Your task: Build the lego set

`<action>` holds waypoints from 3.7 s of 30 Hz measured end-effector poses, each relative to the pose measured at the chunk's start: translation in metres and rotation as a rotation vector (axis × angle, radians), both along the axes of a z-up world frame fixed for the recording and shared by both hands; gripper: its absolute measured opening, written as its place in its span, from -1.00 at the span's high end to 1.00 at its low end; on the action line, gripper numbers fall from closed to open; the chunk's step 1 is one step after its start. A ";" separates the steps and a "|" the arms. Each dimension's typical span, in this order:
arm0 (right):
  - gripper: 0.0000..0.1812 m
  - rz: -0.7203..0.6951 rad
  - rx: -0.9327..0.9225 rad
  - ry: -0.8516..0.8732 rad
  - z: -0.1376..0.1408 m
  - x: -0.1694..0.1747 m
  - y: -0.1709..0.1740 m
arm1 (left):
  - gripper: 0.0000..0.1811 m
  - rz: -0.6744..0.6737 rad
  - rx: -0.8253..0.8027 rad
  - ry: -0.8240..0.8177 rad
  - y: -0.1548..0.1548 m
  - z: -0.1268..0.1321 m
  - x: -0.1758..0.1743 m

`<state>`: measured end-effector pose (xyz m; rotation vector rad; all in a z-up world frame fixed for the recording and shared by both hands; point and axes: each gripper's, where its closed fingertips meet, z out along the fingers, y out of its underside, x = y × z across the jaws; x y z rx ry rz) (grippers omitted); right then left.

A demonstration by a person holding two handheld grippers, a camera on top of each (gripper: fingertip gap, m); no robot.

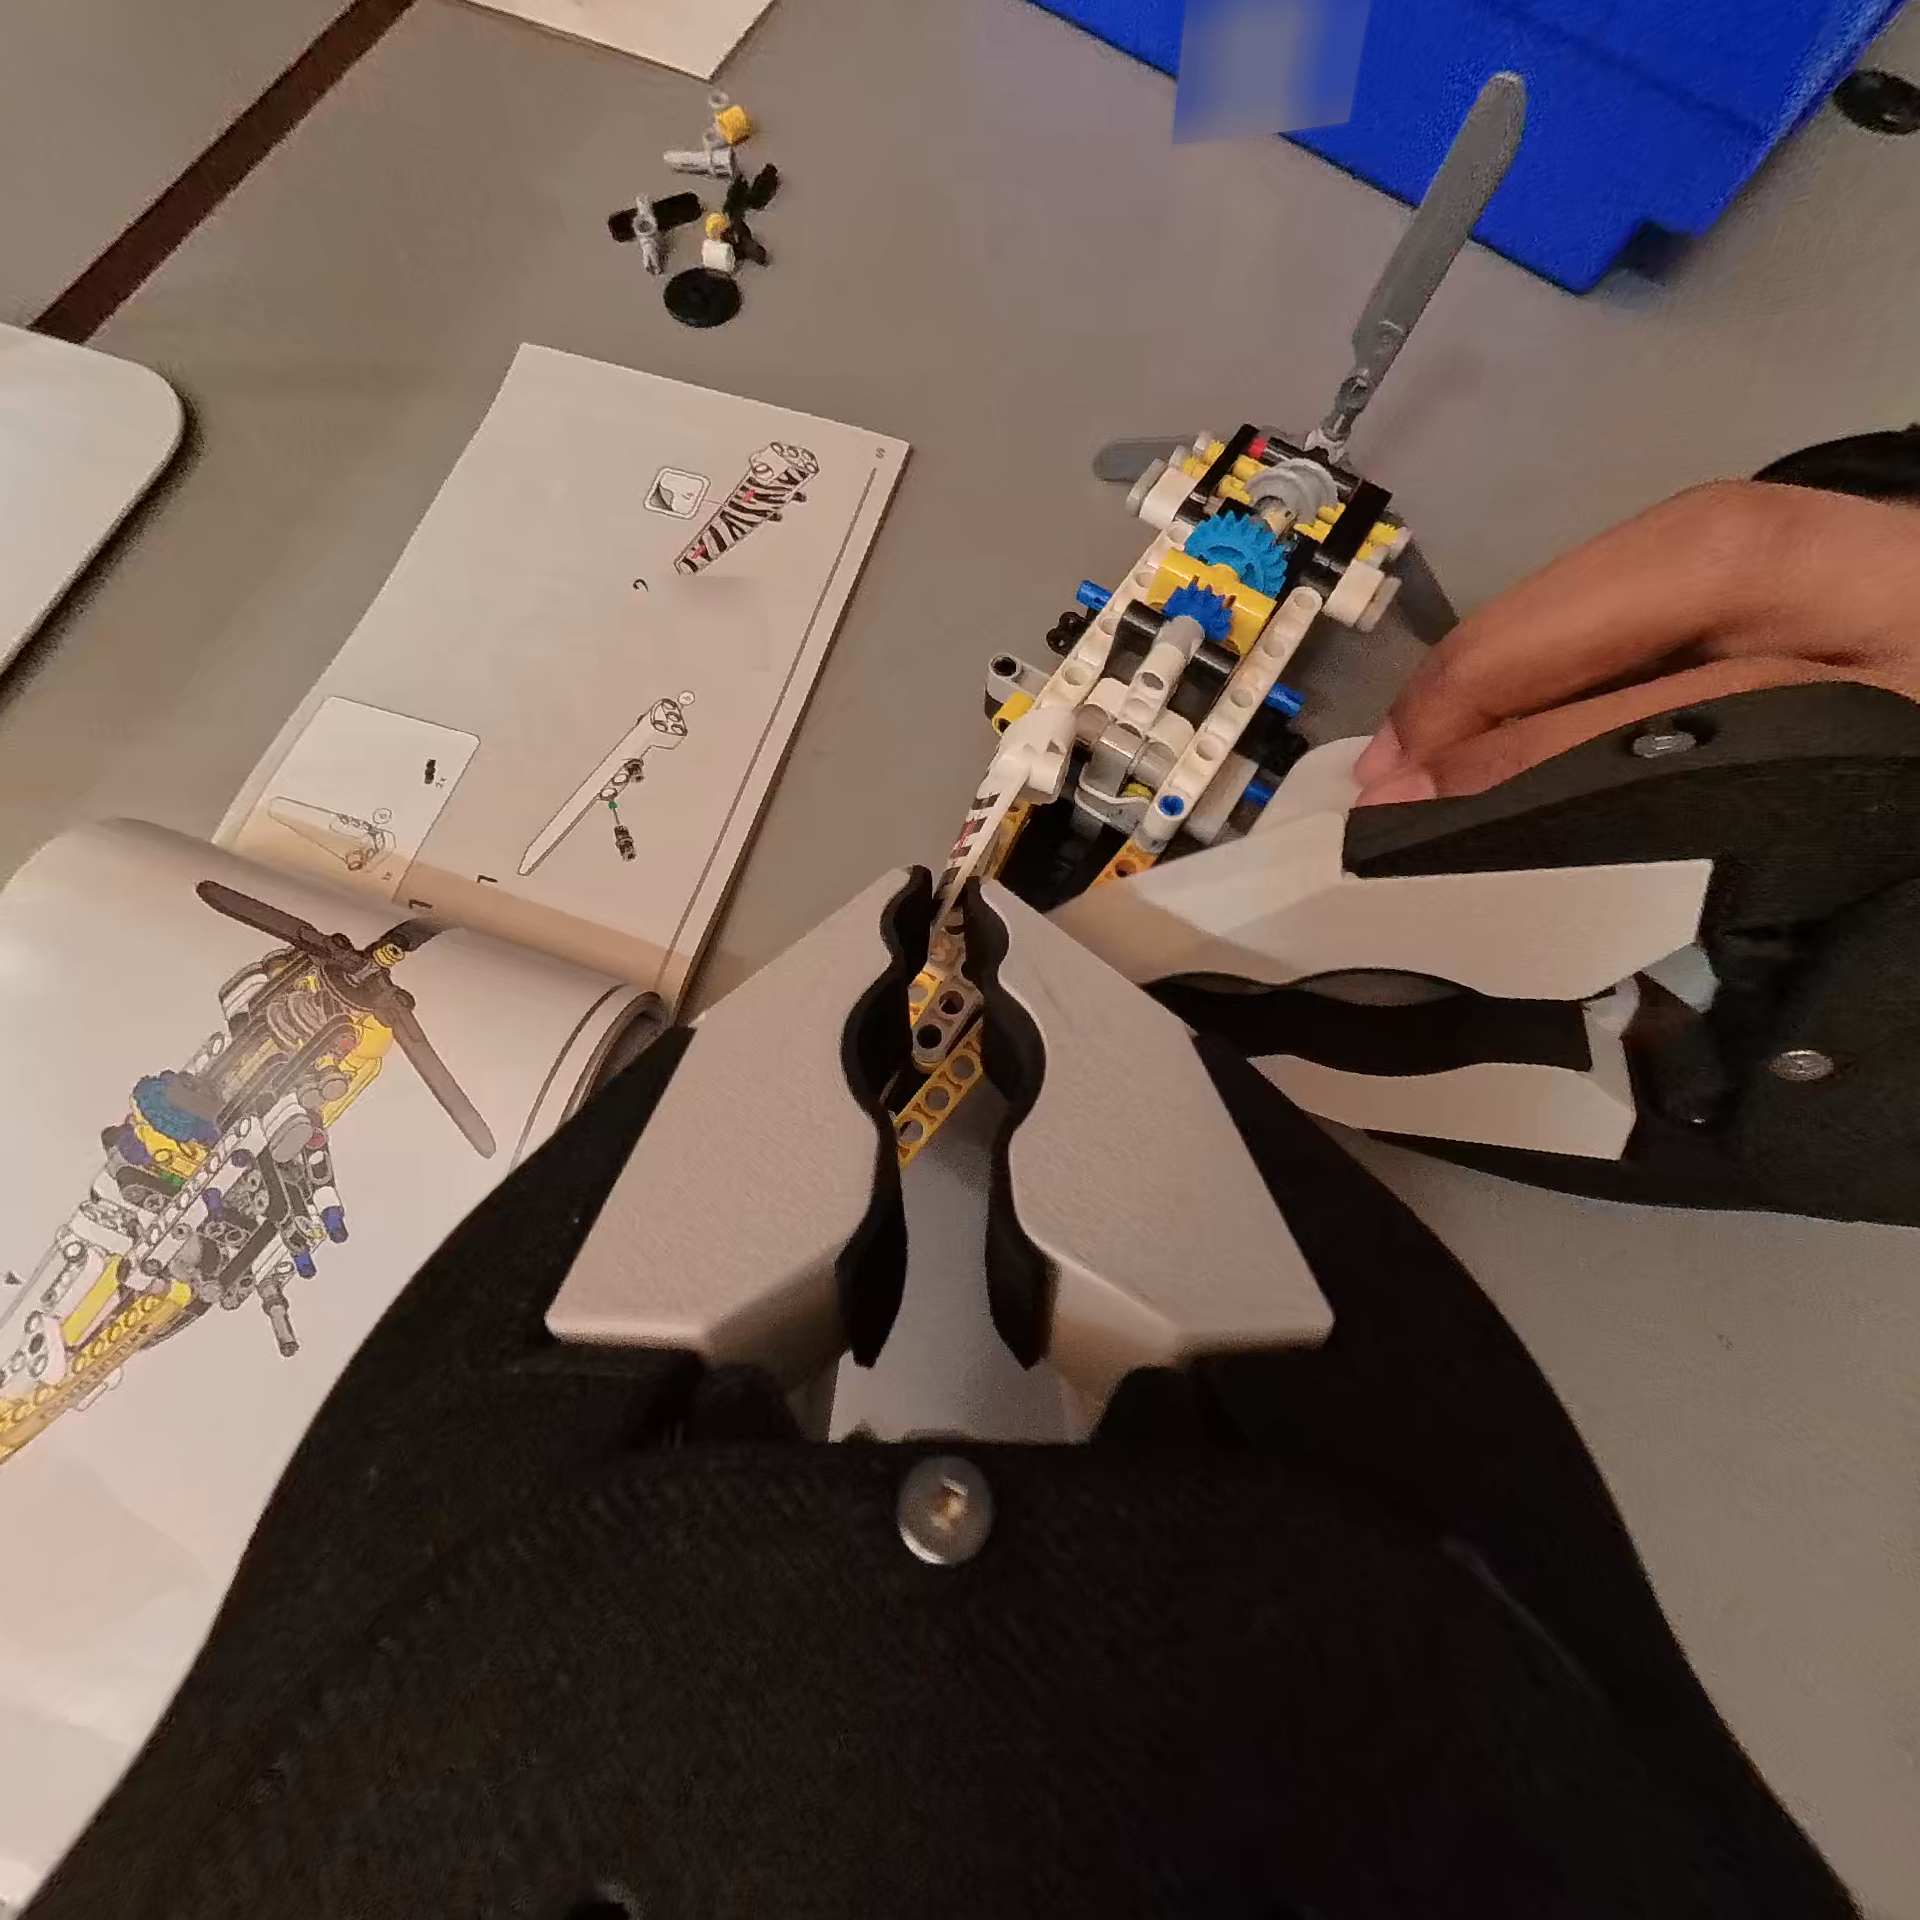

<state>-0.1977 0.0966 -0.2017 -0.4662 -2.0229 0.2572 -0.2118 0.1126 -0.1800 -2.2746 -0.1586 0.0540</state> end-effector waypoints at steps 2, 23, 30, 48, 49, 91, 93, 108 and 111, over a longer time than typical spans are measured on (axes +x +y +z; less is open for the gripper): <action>0.84 -0.019 -0.002 -0.007 -0.001 -0.001 0.004 | 0.96 0.006 -0.006 -0.009 0.000 0.000 0.000; 0.87 0.199 -0.001 -0.006 -0.004 0.076 0.029 | 1.00 0.004 0.143 -0.161 -0.001 0.032 0.043; 0.83 0.261 -0.007 -0.017 -0.006 0.121 0.061 | 1.00 -0.006 0.165 -0.122 0.006 0.030 0.065; 0.45 -0.218 -1.183 0.000 0.047 0.148 0.146 | 1.00 -0.021 0.237 -0.208 0.028 0.025 0.107; 0.43 -0.225 -1.284 -0.025 0.051 0.142 0.143 | 1.00 -0.013 0.245 -0.214 0.028 0.026 0.107; 0.35 -0.155 -1.241 -0.196 0.064 0.075 0.048 | 1.00 0.346 0.555 -0.119 -0.045 0.046 0.073; 0.49 -0.037 -1.328 -0.235 0.082 0.083 0.017 | 1.00 0.344 0.563 -0.086 -0.041 0.048 0.077; 0.76 0.051 -1.793 -0.354 0.098 0.076 -0.024 | 1.00 0.368 0.400 0.562 -0.034 0.053 0.082; 0.75 0.053 -1.845 -0.396 0.095 0.075 -0.029 | 1.00 0.340 0.320 0.688 -0.031 0.050 0.085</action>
